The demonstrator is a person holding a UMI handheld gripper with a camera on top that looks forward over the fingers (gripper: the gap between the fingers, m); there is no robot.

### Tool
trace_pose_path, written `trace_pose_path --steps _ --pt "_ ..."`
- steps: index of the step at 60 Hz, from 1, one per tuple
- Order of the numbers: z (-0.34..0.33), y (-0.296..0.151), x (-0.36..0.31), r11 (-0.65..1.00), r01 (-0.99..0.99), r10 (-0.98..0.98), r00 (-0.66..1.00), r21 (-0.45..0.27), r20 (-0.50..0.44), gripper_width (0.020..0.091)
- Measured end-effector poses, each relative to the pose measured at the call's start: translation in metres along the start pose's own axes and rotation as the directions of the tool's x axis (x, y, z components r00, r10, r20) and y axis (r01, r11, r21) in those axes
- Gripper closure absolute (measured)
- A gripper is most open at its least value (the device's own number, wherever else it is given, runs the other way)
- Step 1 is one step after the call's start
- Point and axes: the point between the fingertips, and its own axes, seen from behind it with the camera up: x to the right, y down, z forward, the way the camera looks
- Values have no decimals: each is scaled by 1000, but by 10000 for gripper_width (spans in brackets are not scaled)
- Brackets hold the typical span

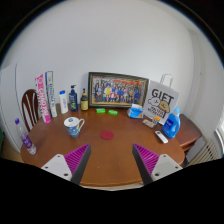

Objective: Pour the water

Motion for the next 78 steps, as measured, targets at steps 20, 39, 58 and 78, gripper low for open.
trace_pose_path --steps 20,39,58,78 --pt "-10 52 -96 997 48 -42 992 -54 115 250" --pt "-21 82 -334 997 79 -78 926 14 369 248" --pt "54 49 -481 985 -17 -47 931 169 363 318" --pt "109 56 -490 980 -58 -2 953 190 304 714"
